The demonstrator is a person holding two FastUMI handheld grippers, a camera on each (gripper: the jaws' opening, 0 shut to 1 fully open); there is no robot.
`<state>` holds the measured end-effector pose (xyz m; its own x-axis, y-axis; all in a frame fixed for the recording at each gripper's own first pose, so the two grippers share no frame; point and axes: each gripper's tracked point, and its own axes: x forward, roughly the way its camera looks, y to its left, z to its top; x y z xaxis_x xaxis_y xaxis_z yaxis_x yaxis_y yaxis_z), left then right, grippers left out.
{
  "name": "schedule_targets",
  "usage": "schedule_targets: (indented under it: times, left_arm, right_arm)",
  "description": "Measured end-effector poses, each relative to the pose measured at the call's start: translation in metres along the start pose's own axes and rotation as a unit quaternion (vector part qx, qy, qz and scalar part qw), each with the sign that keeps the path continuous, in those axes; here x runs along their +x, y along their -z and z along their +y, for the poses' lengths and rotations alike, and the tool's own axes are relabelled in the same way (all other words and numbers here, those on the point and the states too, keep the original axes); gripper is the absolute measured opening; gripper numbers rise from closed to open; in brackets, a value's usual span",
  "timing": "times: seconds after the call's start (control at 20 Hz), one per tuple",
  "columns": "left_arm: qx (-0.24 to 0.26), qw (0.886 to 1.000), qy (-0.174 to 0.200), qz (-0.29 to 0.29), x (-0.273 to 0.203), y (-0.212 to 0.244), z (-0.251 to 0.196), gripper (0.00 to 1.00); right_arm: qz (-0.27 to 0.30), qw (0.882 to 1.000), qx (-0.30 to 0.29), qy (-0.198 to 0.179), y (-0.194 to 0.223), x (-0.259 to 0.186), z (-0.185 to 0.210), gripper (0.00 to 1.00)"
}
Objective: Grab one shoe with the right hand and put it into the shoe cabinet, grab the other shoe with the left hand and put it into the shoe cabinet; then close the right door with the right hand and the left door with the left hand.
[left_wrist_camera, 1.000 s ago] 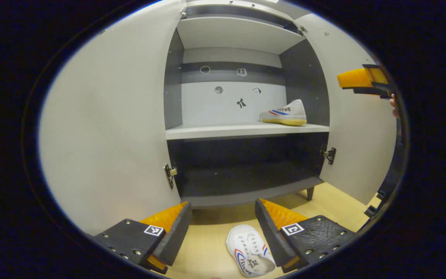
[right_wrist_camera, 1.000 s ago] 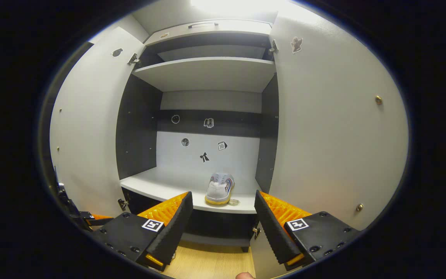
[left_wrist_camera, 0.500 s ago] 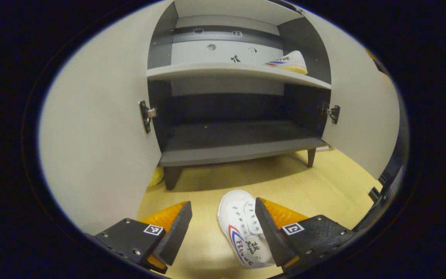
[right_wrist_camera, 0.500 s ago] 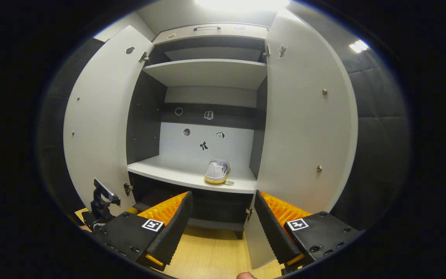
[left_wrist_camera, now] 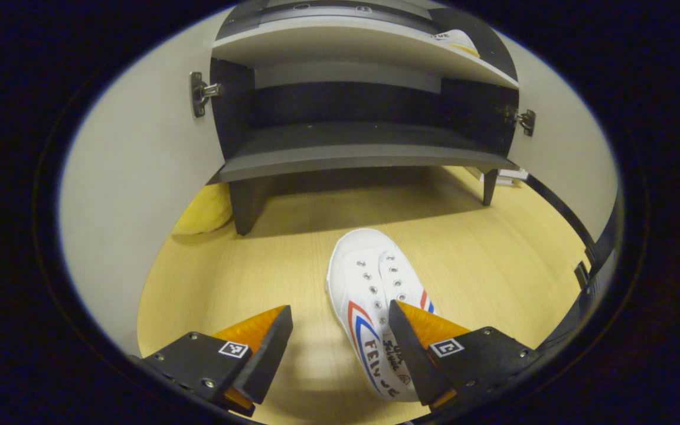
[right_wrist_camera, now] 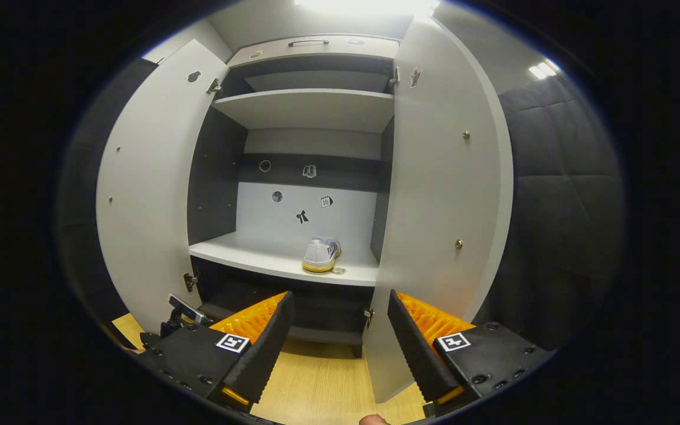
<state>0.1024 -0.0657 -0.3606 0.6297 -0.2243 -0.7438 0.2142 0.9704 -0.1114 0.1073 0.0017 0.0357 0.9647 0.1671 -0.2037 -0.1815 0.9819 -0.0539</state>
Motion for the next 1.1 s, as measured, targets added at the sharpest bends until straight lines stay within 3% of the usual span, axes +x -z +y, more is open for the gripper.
schedule_targets:
  times: [0.3, 0.35, 0.4, 0.55, 0.6, 0.65, 0.75, 0.8, 0.9, 1.1]
  left_arm:
    - [0.009, 1.000, 0.011, 0.016, 0.006, 0.013, -0.005, 0.96]
    - [0.008, 1.000, 0.016, 0.010, 0.008, 0.012, -0.010, 0.93]
    - [0.012, 1.000, 0.017, 0.009, 0.008, 0.012, -0.013, 0.82]
    - [0.007, 1.000, 0.028, 0.004, 0.014, 0.014, -0.023, 0.75]
    - [0.006, 1.000, 0.027, 0.007, 0.018, 0.014, -0.024, 0.46]
    - [0.007, 1.000, 0.023, 0.005, 0.009, 0.013, -0.021, 0.47]
    - [0.003, 1.000, 0.008, 0.005, 0.009, 0.010, -0.017, 0.37]
    - [-0.007, 1.000, 0.002, 0.005, 0.009, 0.010, -0.016, 0.18]
    - [-0.028, 1.000, 0.001, 0.006, 0.011, 0.007, -0.019, 0.03]
    - [-0.052, 0.998, 0.017, -0.010, 0.003, -0.005, -0.015, 0.02]
  right_arm:
    - [0.003, 1.000, -0.002, -0.001, 0.004, 0.001, 0.002, 0.99]
    - [-0.001, 1.000, 0.002, -0.003, 0.002, 0.001, 0.002, 1.00]
    - [-0.005, 1.000, 0.004, -0.004, -0.001, 0.001, 0.002, 0.96]
    - [-0.005, 1.000, -0.003, 0.000, -0.002, 0.000, 0.001, 1.00]
    - [-0.006, 1.000, -0.005, -0.001, -0.003, 0.000, 0.002, 0.99]
    - [-0.005, 1.000, -0.006, -0.003, -0.003, -0.002, 0.004, 1.00]
    - [-0.006, 1.000, -0.005, -0.005, -0.002, -0.003, 0.004, 1.00]
    - [-0.005, 1.000, -0.004, -0.005, -0.002, -0.003, 0.003, 0.99]
    - [-0.006, 1.000, 0.002, -0.004, -0.003, -0.005, 0.002, 0.99]
    - [-0.004, 1.000, 0.009, -0.002, -0.004, -0.005, -0.002, 1.00]
